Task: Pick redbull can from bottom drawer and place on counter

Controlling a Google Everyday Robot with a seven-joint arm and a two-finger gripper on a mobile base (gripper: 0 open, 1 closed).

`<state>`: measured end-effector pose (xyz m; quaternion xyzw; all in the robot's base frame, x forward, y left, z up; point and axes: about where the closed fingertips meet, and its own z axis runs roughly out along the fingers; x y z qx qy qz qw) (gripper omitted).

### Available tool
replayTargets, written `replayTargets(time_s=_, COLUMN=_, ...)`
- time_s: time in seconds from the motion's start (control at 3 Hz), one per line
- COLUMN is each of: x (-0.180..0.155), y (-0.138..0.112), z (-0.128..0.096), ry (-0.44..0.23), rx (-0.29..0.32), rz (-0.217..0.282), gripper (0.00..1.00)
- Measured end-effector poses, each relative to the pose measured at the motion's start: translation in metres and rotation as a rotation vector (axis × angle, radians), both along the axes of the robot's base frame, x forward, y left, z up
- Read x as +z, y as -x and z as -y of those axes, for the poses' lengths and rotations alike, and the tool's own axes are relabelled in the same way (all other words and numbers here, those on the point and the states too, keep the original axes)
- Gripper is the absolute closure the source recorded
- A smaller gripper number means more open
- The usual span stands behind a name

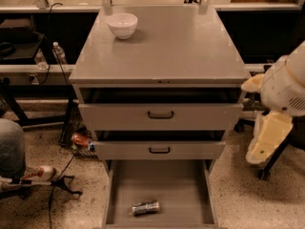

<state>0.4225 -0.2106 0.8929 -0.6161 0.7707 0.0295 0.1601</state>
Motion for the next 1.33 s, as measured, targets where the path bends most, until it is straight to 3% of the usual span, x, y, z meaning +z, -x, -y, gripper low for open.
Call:
replayTargets(time_s=0.33, x=-0.075, y=0.021, z=-0.008, ry=-0.045, rx=0.000, rz=-0.130, gripper=0.00)
replayTargets(time_s=0.67, x=-0.090, y=0.029, z=-0.009, ry=-0.045, rx=0.002, rz=-0.161, gripper=0.00)
replayTargets(time_s=1.33, x=-0.093, y=0.029, z=-0.008, ry=-0.063, rx=0.000, rz=-0.165, gripper=0.00)
